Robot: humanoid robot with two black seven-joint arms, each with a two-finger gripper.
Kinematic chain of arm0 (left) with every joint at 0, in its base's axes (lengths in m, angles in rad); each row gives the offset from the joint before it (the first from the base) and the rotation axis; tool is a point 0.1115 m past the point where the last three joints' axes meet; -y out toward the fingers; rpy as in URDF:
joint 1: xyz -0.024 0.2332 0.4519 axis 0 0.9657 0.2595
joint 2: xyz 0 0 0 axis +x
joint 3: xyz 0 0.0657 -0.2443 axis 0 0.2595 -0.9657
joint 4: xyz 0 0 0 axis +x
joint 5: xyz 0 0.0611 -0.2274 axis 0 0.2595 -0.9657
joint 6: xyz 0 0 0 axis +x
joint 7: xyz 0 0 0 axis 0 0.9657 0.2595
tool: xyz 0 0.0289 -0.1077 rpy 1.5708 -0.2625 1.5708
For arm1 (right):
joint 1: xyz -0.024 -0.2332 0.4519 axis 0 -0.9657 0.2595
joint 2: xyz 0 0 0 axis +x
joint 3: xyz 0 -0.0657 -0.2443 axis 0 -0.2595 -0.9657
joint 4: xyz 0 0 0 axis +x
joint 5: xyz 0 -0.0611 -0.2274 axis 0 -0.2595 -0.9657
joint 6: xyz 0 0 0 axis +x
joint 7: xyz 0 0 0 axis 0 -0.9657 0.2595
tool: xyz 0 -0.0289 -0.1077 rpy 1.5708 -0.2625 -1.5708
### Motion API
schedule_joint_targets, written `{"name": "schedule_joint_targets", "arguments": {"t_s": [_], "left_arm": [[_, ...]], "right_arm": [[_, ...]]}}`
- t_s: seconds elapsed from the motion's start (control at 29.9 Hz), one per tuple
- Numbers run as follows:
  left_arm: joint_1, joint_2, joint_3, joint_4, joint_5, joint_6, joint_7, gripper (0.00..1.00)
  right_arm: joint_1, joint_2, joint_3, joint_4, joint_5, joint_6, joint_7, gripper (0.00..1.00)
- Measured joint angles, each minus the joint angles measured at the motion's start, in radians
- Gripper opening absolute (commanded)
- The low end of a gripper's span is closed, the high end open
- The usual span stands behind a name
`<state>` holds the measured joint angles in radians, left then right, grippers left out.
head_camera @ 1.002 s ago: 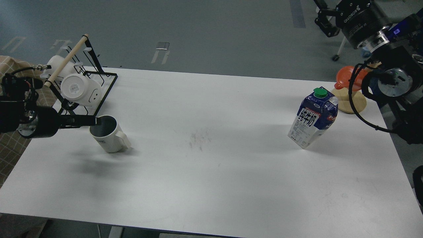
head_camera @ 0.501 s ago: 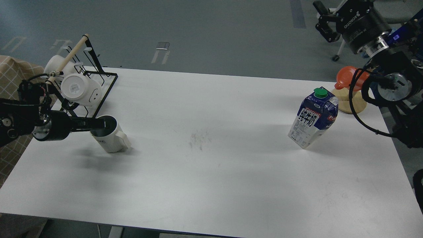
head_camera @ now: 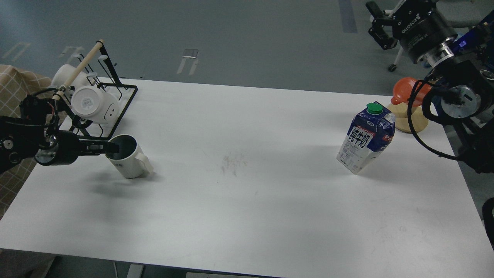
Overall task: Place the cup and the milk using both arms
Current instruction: 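Lift the white mug with the left gripper and carry it to table center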
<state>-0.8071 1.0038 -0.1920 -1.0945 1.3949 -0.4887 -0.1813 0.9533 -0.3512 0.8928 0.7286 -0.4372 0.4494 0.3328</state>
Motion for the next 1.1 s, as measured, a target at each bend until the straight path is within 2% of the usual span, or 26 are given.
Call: {"name": "schedule_joint_targets", "arguments": {"t_s": [0.3, 0.5, 0.6, 0.7, 0.9, 1.0, 1.1], "left_arm": [[-0.002, 0.016, -0.007, -0.036, 0.012, 0.000, -0.003, 0.00], [-0.045, 0.089, -0.018, -0.200, 0.009, 0.000, -0.006, 0.00], [-0.121, 0.108, -0.020, -0.311, 0.008, 0.000, -0.005, 0.00], [-0.204, 0.098, -0.019, -0.363, 0.008, 0.000, 0.000, 0.00], [-0.341, -0.054, -0.009, -0.384, 0.031, 0.000, 0.036, 0.00], [-0.357, -0.165, -0.004, -0.370, 0.067, 0.000, 0.068, 0.00], [-0.355, -0.271, 0.001, -0.344, 0.147, 0.000, 0.081, 0.00]], "right_arm": [[-0.001, 0.000, 0.000, 0.000, 0.000, -0.003, 0.000, 1.00], [0.003, -0.001, 0.005, 0.000, 0.000, -0.005, 0.000, 1.00], [0.015, -0.001, 0.007, -0.003, 0.000, -0.006, 0.000, 1.00], [0.043, -0.001, 0.009, -0.009, -0.001, -0.008, 0.000, 1.00], [0.139, 0.012, 0.002, -0.040, -0.009, -0.016, -0.004, 1.00], [0.183, 0.043, -0.003, -0.070, -0.011, -0.025, -0.009, 1.00], [0.216, 0.084, -0.005, -0.085, -0.015, -0.040, -0.012, 1.00]]}}
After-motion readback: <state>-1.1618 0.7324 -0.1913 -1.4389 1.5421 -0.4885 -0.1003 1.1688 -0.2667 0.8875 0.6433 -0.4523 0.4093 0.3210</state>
